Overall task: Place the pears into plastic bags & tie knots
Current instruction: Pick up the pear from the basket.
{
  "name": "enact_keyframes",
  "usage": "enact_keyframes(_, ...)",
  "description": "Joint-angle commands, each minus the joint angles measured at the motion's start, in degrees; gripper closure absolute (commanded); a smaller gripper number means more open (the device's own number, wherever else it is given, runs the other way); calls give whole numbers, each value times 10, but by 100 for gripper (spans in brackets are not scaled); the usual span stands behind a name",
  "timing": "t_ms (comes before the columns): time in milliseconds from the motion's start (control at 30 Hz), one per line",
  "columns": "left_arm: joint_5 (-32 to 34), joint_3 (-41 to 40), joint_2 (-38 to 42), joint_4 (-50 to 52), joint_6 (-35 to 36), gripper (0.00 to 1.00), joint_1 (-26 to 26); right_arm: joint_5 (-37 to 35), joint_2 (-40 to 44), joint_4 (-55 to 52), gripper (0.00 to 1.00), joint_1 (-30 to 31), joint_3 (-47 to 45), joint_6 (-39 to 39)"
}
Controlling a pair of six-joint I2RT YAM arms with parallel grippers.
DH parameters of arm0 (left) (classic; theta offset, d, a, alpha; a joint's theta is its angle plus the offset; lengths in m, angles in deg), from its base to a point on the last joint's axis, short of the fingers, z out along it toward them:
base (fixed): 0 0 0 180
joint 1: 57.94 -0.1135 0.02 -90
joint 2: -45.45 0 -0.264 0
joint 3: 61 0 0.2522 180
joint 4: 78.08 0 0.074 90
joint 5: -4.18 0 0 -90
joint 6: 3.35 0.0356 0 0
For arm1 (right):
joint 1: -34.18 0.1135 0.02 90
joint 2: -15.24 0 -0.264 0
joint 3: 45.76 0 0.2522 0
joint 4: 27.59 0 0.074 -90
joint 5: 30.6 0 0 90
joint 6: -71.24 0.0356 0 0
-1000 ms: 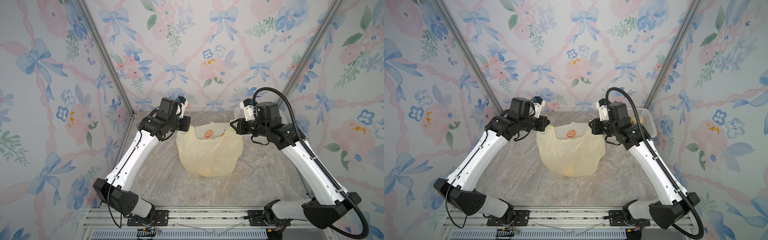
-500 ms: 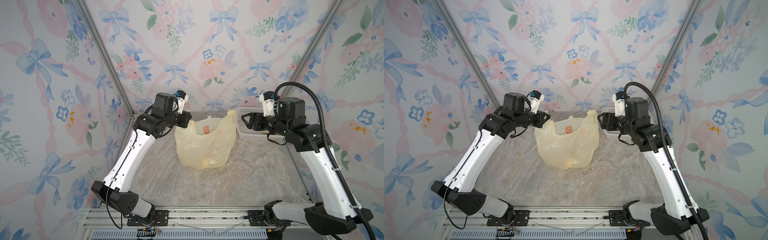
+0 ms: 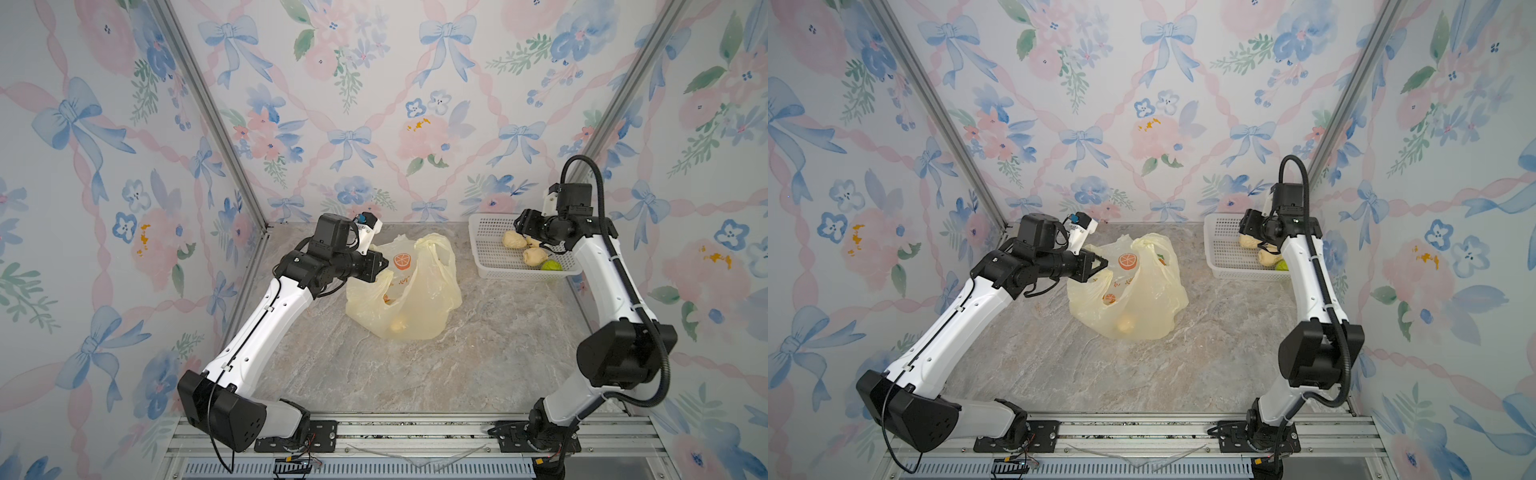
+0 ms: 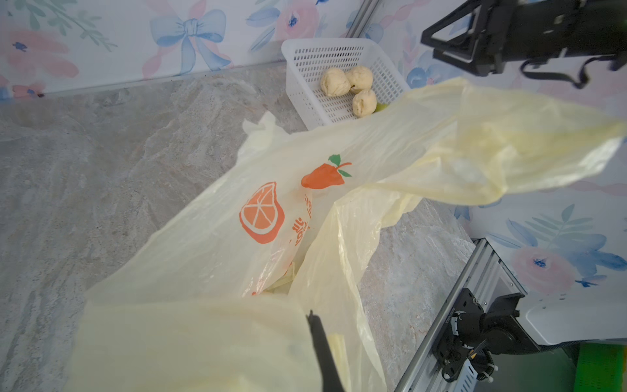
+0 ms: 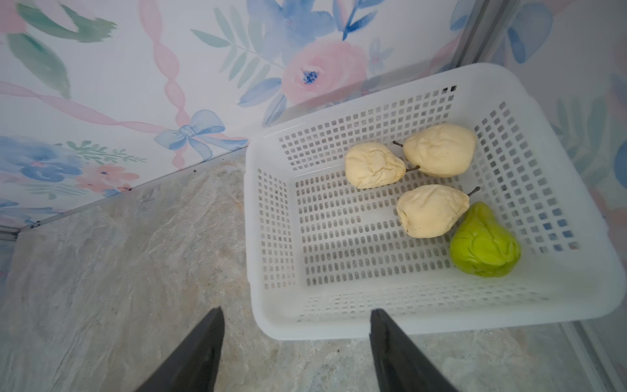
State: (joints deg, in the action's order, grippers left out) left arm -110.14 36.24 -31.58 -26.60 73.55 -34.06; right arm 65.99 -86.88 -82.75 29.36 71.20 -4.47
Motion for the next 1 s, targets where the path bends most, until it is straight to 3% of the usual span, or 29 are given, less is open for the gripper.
enact_keyframes(0,0,-1,27,-43,2,100,-8,-14,-87,-15,29,-25,66,-40)
enact_keyframes(367,-27,-9,22,-62,-6,100,-9,8,-374,-5,27,-46,319,-109)
enact_keyframes(600,-20,-18,21,-65,-18,100,-9,44,-508,-8,17,-47,469,-125)
enact_keyframes(733,-17,-21,22,-66,-22,100,-9,66,-536,-34,14,-45,515,-132)
enact_keyframes(967,-13,-30,24,-72,-26,100,-8,81,-493,-70,14,-25,440,-143)
